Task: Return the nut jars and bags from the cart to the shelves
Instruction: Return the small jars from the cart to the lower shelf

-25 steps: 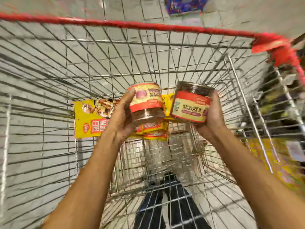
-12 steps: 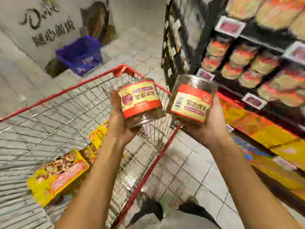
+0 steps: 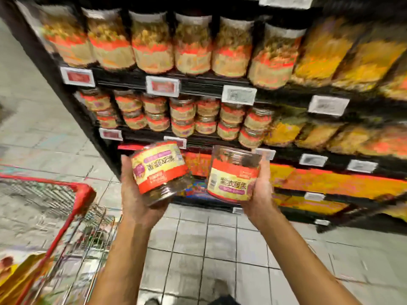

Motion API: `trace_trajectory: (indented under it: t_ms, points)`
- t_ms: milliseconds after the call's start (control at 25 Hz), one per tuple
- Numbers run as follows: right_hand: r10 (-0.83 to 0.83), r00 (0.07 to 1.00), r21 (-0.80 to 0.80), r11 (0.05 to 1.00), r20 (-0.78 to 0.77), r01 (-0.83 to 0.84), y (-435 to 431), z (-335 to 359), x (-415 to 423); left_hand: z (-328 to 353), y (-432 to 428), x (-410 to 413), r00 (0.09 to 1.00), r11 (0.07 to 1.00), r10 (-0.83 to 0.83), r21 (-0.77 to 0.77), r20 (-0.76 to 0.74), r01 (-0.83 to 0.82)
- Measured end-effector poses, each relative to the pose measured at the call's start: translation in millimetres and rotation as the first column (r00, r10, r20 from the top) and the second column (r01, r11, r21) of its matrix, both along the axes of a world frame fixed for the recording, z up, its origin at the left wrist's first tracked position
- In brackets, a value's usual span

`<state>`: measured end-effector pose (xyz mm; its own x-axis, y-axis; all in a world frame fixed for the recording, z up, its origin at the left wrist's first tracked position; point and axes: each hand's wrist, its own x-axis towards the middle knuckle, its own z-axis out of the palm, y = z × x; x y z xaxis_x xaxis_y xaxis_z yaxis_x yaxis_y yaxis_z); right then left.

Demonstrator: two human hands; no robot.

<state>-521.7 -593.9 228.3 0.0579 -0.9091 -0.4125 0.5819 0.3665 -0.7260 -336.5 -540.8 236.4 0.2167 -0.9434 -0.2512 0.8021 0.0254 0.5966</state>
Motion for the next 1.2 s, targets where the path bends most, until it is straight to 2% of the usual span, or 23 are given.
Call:
trace_trajectory:
  t_ms: [160,320,560,800,880,1040,1200]
  points:
    - [-0.042,0.999,-0.022,0.999,-0.017,0.042,-41.2,-14.7,-24.8,-13.6,-32.6,-39.2,0.999,0.999,-0.039,0.006,0.012,0.039]
    - [-0.019,0.998,-0.017,1.0,-0.062,0.018,-81.7,-29.6,-12.1,-31.6,-58.7,-39.5,0.996,0.996,-0.087,0.038,0.029,0.085]
    - [-0.076,0.988,-0.009,0.997,-0.136,0.076,-115.1,-54.9,36.0,-57.3,-79.6,6.8,0.998,0.996,-0.056,0.076,-0.013,0.056]
    - [-0.097,0.985,-0.066,0.994,-0.14,0.089,-123.6,-82.4,145.2,-81.1,-86.8,98.3,0.996,0.994,-0.086,0.07,-0.013,0.087]
    - [-0.14,0.98,-0.091,0.988,-0.143,0.128,-130.5,-85.7,185.5,-88.0,-88.6,128.5,0.996,0.995,-0.083,0.046,-0.016,0.084]
    - [-0.292,0.902,-0.109,0.956,-0.318,0.271,-148.3,-92.0,243.8,-102.1,-100.7,167.9,0.999,1.0,0.0,0.014,-0.04,0.0]
    - [-0.434,0.838,-0.217,0.899,-0.33,0.38,-160.7,-107.2,269.5,-120.0,-113.0,178.6,0.997,0.999,0.011,-0.04,-0.078,-0.014]
